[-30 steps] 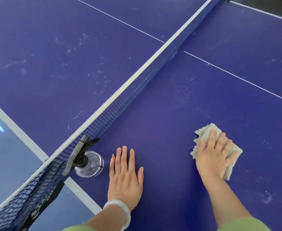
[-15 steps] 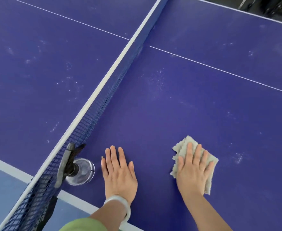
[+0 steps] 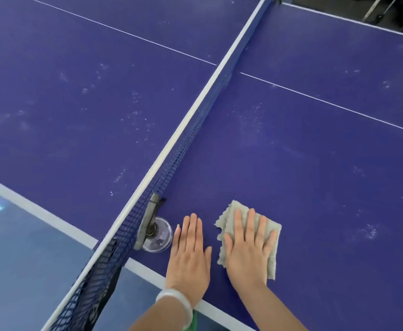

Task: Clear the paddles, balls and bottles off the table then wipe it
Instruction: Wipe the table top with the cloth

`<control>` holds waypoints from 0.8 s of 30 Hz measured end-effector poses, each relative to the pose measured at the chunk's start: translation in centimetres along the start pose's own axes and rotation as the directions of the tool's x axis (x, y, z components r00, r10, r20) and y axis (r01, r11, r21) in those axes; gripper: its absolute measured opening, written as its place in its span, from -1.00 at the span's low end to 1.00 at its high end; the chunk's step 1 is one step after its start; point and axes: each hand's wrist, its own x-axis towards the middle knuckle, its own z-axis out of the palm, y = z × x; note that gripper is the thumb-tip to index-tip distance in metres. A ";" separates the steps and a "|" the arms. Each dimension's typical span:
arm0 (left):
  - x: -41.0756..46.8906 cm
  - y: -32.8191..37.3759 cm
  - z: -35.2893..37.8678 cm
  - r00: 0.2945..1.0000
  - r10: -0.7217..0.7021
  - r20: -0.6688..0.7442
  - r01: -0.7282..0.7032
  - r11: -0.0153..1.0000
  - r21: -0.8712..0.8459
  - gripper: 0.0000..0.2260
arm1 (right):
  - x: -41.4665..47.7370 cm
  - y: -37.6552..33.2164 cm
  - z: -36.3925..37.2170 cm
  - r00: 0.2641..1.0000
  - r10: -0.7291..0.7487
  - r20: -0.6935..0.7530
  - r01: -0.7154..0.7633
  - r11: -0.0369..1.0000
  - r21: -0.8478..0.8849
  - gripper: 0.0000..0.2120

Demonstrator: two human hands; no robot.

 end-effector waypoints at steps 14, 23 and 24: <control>0.1 0.2 -0.3 1.000 -0.014 0.021 0.014 1.000 -0.008 -0.43 | 5.7 3.8 -1.6 0.973 0.232 0.019 -0.231 0.973 -0.022 -0.45; 0.1 0.2 -0.5 0.999 -0.012 0.040 0.012 1.000 0.005 -0.43 | 1.4 8.7 -0.1 0.987 0.142 -0.075 -0.148 0.987 -0.070 -0.46; 0.1 0.3 -0.5 0.999 -0.013 0.041 0.013 1.000 0.014 -0.43 | 1.6 9.1 0.0 0.958 0.284 -0.048 -0.285 0.958 -0.015 -0.47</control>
